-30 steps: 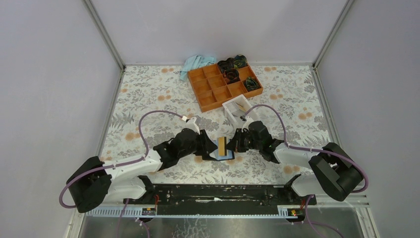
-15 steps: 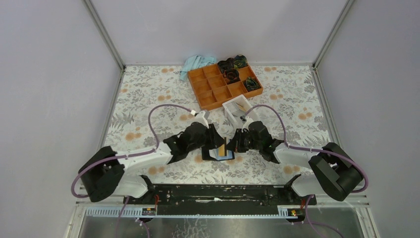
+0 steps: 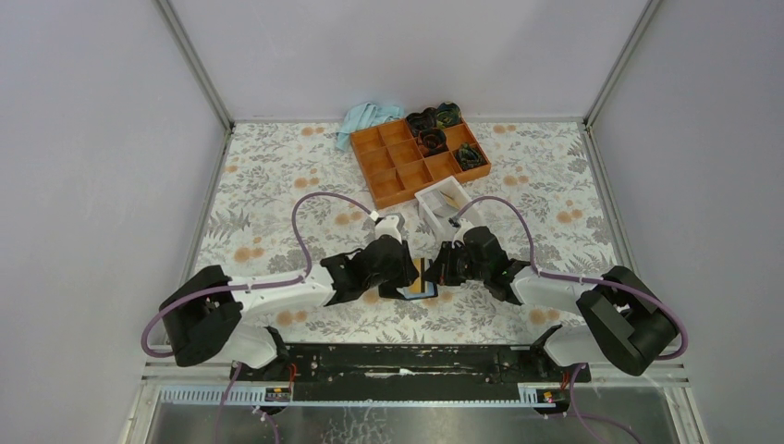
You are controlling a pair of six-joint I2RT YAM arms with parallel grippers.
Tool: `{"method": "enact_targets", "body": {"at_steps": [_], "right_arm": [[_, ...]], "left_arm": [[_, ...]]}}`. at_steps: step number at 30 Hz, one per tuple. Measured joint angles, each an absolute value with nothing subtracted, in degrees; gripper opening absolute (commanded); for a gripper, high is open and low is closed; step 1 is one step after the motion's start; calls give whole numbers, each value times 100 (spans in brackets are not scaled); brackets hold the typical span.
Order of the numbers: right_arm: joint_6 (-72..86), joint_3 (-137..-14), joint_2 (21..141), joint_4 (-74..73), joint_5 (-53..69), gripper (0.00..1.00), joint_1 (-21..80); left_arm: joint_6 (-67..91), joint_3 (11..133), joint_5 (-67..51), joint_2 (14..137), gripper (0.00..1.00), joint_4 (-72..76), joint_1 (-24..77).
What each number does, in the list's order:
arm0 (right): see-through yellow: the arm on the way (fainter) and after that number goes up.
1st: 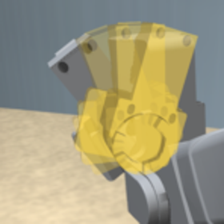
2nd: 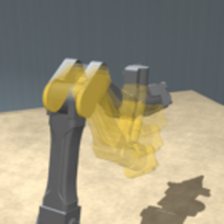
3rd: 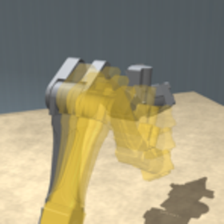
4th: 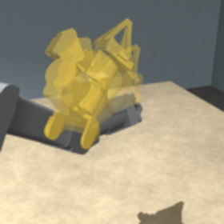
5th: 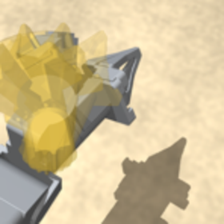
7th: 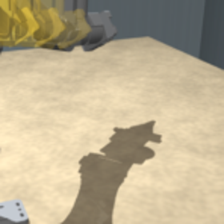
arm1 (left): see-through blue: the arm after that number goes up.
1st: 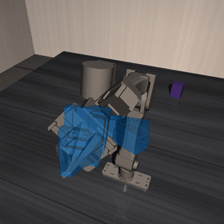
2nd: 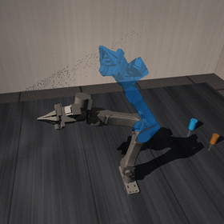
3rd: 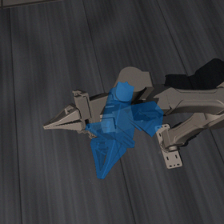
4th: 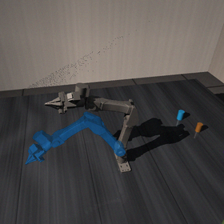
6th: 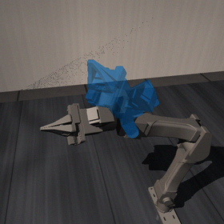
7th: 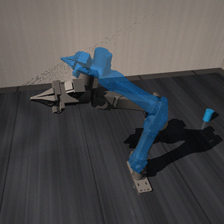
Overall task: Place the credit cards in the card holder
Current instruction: Pick up the credit card from the storage box.
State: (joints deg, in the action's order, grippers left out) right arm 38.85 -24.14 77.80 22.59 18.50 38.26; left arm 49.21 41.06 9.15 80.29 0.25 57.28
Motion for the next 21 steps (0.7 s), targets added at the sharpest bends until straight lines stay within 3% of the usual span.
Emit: {"method": "enact_targets", "body": {"at_steps": [21], "right_arm": [[3837,-2456,7695,2126,1855,0,3833]], "left_arm": [[4834,3951,1505,7896,24,-1028,5782]]}}
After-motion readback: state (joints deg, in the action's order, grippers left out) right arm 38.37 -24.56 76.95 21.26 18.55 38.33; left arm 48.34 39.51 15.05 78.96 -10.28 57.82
